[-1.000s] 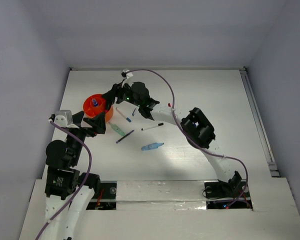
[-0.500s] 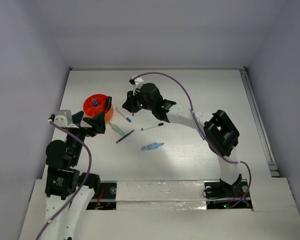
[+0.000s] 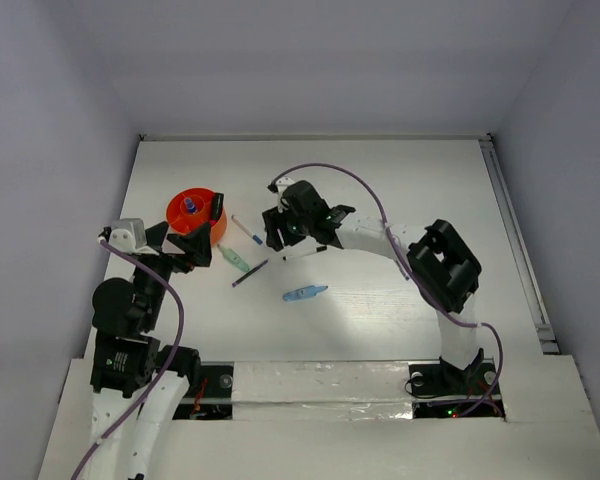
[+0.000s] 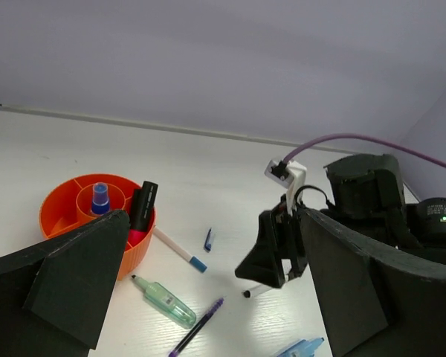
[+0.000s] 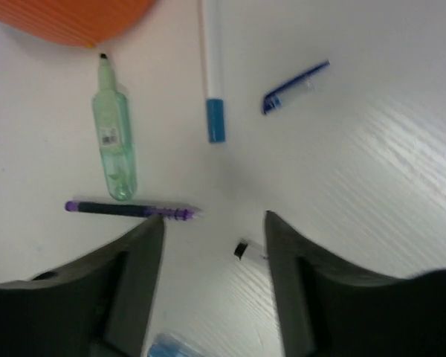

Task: Sort the stationery into containers
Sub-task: Pick up the pen from the center of the board, then place the pen in the storage box.

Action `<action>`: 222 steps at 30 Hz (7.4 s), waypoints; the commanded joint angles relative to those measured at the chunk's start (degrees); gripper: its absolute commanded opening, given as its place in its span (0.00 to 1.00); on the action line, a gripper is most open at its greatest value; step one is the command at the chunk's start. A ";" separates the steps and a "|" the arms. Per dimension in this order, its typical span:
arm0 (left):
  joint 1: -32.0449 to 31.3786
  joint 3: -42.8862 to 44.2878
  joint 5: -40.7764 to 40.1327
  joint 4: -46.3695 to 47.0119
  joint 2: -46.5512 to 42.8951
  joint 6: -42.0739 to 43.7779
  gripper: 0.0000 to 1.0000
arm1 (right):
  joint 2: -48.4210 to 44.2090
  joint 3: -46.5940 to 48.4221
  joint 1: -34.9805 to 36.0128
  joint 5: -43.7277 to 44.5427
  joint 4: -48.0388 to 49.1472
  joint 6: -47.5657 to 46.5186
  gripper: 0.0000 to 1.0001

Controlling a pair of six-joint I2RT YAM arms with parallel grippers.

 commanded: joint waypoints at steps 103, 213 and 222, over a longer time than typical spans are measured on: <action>-5.75 -6.92 23.35 23.68 31.96 -22.68 0.62 | -26.38 -17.86 3.71 -14.13 13.43 3.03 0.00; -5.93 -1.29 -33.55 24.83 24.69 -19.33 0.63 | -26.32 -29.82 4.24 -6.14 19.06 5.75 0.29; -5.93 4.50 -15.33 8.48 14.40 -12.93 0.88 | -8.99 -10.93 2.83 -5.16 14.05 3.73 0.49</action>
